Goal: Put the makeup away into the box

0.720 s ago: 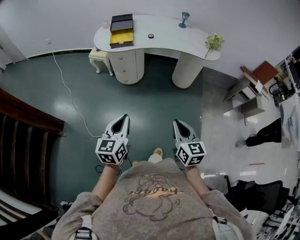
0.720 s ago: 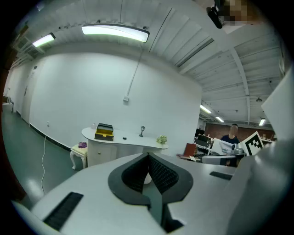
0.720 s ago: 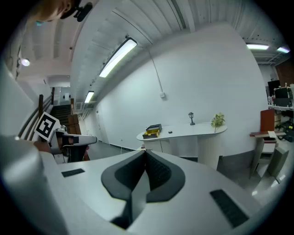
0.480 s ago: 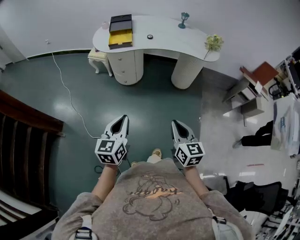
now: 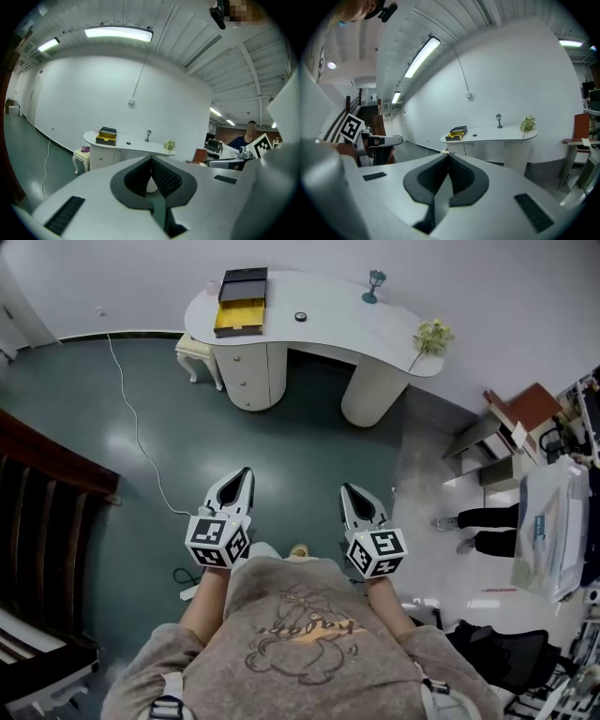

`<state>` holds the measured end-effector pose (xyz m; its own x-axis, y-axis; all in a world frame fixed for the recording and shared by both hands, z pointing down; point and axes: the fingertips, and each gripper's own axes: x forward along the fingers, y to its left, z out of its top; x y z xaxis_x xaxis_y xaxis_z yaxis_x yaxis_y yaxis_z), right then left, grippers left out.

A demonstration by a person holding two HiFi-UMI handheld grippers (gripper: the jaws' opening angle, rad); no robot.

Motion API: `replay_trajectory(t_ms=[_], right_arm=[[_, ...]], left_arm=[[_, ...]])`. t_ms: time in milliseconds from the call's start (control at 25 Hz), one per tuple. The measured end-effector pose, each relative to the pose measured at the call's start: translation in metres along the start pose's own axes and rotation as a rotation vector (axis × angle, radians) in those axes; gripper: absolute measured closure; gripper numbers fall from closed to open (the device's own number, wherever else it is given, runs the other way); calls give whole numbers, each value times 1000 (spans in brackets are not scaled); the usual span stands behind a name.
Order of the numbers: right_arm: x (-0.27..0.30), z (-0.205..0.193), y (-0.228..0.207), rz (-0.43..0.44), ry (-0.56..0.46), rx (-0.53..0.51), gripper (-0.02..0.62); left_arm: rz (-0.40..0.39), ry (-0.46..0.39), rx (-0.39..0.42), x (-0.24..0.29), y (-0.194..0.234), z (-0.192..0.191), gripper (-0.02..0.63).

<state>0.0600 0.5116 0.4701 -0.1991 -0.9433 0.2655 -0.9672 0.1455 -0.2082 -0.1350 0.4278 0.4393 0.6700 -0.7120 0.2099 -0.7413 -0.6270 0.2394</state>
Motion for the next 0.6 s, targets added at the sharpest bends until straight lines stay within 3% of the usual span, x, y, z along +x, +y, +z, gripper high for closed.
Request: replay_trajectory(t_ms=[600], right_arm=[[41, 9, -56, 7, 8, 8, 592]], left_arm=[[16, -24, 5, 68, 4, 14, 584]])
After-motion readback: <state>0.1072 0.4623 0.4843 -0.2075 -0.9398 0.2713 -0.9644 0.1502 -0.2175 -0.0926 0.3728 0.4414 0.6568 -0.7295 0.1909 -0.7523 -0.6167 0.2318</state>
